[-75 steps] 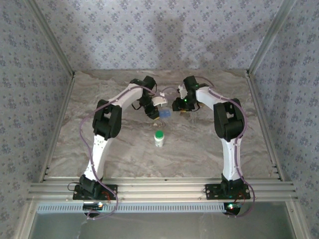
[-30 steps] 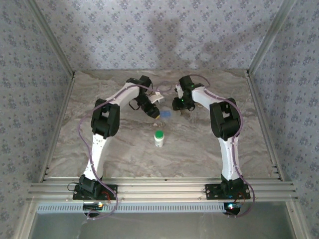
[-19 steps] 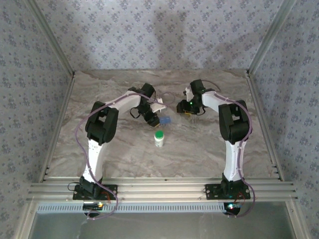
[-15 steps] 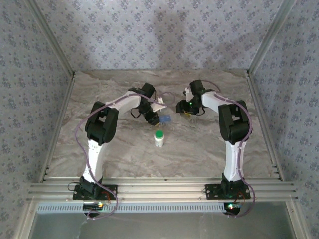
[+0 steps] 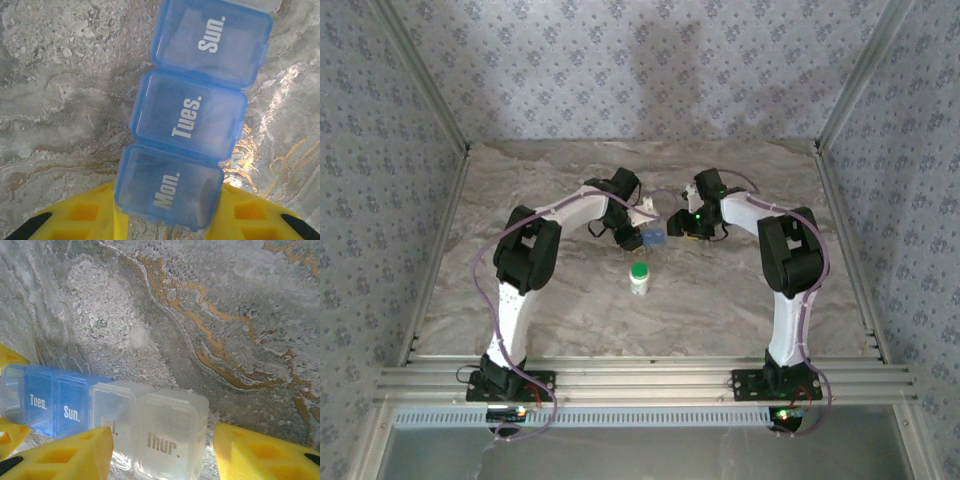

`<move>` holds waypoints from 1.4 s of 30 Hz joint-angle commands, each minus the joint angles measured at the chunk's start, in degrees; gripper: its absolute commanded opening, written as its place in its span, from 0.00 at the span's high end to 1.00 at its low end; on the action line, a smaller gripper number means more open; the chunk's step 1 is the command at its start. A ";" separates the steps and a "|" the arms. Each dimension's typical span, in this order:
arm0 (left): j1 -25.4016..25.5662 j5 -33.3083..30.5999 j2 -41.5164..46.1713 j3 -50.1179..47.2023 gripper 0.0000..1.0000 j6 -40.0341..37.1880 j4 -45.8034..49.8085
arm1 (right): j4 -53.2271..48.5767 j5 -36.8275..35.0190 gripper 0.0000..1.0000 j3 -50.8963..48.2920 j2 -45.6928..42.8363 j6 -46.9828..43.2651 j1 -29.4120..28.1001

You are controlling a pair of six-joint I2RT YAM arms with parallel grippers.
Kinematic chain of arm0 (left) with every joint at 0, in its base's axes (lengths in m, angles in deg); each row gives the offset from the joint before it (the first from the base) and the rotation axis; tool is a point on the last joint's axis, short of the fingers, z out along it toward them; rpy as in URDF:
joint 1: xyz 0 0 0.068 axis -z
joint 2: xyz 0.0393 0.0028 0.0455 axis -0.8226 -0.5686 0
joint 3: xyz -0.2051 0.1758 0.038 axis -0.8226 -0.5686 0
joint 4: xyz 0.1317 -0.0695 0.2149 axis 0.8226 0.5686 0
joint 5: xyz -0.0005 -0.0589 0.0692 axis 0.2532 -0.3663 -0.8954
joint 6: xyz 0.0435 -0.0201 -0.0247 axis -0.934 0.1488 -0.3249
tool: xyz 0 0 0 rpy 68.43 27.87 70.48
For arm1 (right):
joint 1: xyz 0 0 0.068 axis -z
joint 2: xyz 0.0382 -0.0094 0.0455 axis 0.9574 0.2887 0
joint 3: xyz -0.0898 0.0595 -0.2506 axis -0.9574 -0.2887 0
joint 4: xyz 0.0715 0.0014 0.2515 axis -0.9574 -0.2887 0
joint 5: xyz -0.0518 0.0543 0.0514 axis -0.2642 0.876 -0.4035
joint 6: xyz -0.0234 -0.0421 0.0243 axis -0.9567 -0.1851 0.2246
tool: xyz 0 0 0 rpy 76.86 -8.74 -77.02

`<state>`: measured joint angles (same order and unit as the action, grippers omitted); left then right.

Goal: Sort the pills into containers

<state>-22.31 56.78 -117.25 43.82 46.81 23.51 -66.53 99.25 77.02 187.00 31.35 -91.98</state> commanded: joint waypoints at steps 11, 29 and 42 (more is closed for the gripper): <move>0.27 2.04 -0.72 -0.20 0.59 -2.14 5.31 | -5.25 -3.24 0.54 3.77 9.14 -2.06 -0.18; -7.59 14.69 -4.66 14.65 0.56 7.55 12.96 | -13.87 -16.52 0.55 8.51 12.09 -6.85 -4.24; -7.72 7.16 -6.10 16.50 0.55 7.63 11.49 | -14.55 -15.90 0.54 9.14 12.44 -7.59 -4.44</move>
<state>-29.85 67.21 -121.89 59.32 53.78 35.51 -73.72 90.99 89.00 193.30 25.95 -96.13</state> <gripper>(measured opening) 0.449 0.459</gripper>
